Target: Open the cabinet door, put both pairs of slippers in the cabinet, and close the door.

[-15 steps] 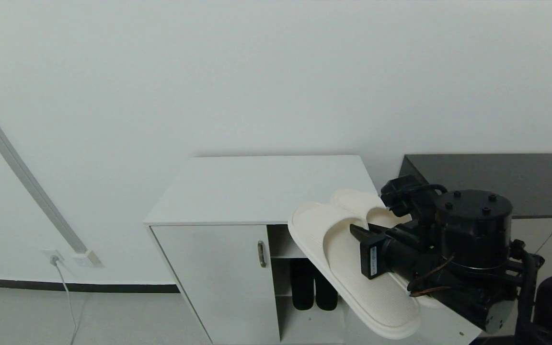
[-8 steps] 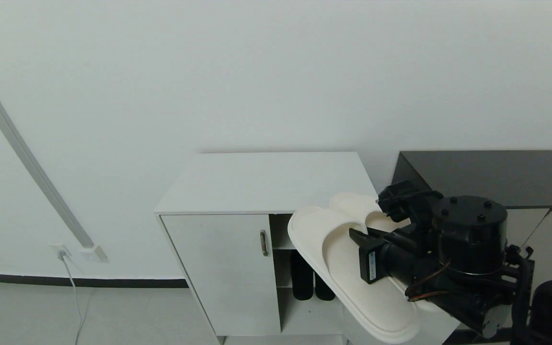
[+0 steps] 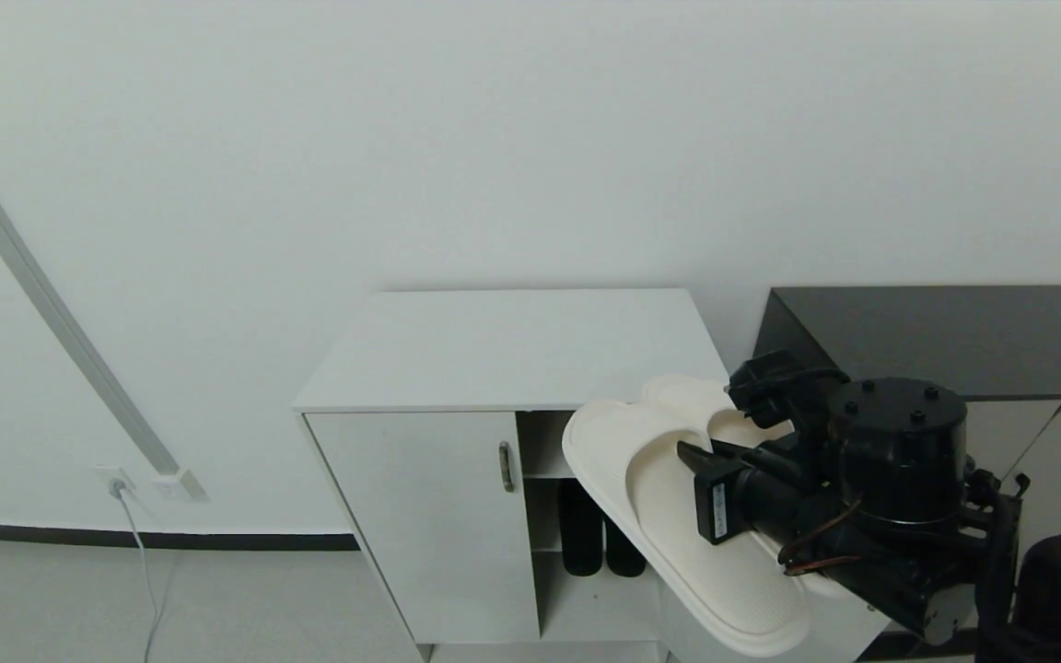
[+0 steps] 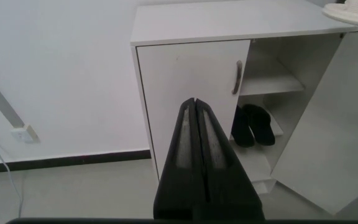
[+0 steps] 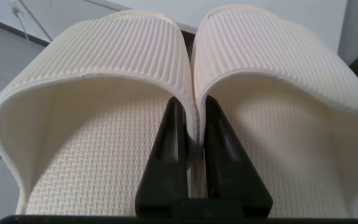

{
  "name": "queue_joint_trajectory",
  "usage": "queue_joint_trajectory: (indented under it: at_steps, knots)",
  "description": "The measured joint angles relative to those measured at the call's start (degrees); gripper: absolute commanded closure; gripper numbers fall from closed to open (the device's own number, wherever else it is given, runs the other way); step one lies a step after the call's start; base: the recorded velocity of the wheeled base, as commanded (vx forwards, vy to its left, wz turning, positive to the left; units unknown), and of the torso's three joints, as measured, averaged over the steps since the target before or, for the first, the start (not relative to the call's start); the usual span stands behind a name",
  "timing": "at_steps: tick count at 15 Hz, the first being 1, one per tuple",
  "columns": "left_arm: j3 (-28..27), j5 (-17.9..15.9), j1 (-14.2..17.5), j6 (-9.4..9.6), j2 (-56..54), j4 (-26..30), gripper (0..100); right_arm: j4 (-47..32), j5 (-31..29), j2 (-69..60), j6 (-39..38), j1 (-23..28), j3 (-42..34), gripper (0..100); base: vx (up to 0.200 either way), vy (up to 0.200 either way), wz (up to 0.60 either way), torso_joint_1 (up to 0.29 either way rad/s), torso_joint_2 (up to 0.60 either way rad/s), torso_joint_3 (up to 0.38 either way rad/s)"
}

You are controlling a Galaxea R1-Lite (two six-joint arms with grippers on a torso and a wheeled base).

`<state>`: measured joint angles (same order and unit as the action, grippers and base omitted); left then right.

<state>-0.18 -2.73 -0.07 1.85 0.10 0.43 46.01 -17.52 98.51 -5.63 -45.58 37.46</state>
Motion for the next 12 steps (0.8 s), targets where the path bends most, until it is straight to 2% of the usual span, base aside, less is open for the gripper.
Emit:
queue_joint_trajectory:
  at_steps: [2,5,12]
  knots:
    - [0.0,0.0,0.0,0.0,0.0,0.0,100,0.3,0.2,0.0,0.4,-0.1,-0.3,100,0.0,0.0,0.0,-0.033,0.07,0.052]
    - [0.0,0.0,0.0,-0.07,0.0,0.0,100,1.3,0.3,0.1,1.1,-0.1,-0.9,100,0.0,0.0,0.0,-0.144,0.34,0.188]
    - [0.0,0.0,0.0,-0.09,0.0,0.0,100,1.6,0.4,0.4,1.2,-0.3,-1.5,100,0.0,0.0,0.0,-0.192,0.46,0.252]
